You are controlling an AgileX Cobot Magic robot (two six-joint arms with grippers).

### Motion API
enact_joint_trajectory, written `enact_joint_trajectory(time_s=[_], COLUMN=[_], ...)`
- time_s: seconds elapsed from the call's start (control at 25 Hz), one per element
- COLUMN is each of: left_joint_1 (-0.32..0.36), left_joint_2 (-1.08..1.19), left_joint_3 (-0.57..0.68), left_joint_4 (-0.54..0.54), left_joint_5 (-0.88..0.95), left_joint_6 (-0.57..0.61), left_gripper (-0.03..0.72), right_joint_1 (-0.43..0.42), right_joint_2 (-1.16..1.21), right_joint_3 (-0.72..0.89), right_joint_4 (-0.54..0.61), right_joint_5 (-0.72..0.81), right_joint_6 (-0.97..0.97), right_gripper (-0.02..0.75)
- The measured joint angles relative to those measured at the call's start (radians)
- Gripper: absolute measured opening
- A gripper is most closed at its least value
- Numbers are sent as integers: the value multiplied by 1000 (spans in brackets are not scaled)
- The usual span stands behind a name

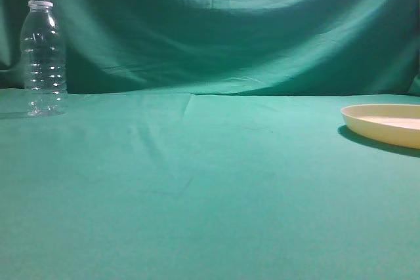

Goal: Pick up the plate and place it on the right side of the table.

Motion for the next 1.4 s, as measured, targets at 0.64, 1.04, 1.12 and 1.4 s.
enact_joint_trajectory(time_s=[0.64, 1.04, 1.12, 1.4], left_joint_1=[0, 0, 0, 0], left_joint_2=[0, 0, 0, 0], left_joint_3=[0, 0, 0, 0], left_joint_4=[0, 0, 0, 0], left_joint_5=[0, 0, 0, 0], left_joint_6=[0, 0, 0, 0], left_gripper=[0, 0, 0, 0], right_joint_1=[0, 66, 110, 173], right_joint_2=[-448, -474, -491, -576], right_joint_3=[127, 347, 426, 685], right_joint_4=[74, -58, -103, -172], right_joint_5=[97, -215, -293, -381], right_joint_6=[-44, 53, 56, 69], right_gripper=[0, 0, 0, 0])
